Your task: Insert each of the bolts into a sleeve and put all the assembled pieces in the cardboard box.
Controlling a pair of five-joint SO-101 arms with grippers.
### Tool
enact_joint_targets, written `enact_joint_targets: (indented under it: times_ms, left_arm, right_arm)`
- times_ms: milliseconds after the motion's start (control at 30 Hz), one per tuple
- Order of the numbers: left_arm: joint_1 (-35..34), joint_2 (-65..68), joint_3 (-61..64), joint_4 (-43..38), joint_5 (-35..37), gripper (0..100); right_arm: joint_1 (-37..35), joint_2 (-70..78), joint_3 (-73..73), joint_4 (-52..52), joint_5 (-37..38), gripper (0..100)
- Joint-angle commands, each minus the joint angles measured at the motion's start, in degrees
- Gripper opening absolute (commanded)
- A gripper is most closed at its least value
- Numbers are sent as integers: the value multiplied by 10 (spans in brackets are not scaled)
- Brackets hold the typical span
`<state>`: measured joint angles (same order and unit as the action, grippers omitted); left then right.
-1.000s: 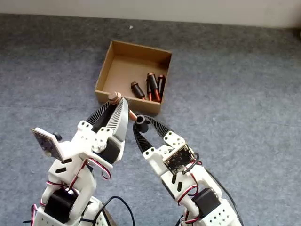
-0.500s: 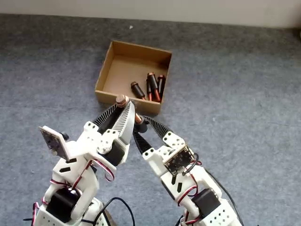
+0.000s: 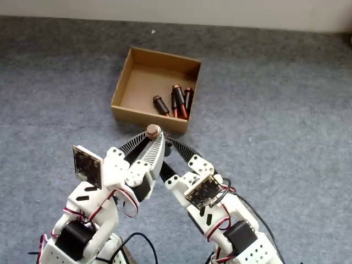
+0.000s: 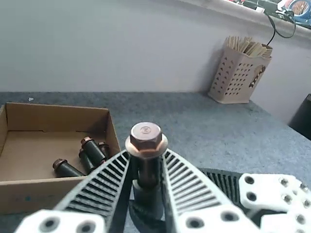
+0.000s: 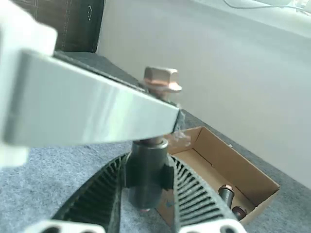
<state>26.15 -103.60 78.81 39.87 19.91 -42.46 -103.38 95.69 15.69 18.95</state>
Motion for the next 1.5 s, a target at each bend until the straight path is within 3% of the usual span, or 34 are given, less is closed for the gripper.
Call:
enact_joint_targets:
  times_ms: [0, 267, 500, 800, 1100, 1467]
  left_arm:
    - [7, -6, -12, 30, -16, 6]
    - [58, -5, -9, 113, -69, 11]
    - [58, -5, -7, 118, -69, 14]
    - [58, -5, -1, 141, -8, 197]
    - [58, -7, -24, 149, -4, 159]
    - [58, -7, -101, 239, 20, 162]
  right_arm:
    - [-1, -17, 56, -14, 5, 5]
    - [-1, -18, 56, -15, 4, 5]
    - [-1, -18, 57, -15, 4, 5]
    - [-1, -18, 58, -15, 4, 5]
    - [0, -18, 58, -15, 4, 5]
    - [0, -18, 58, -15, 4, 5]
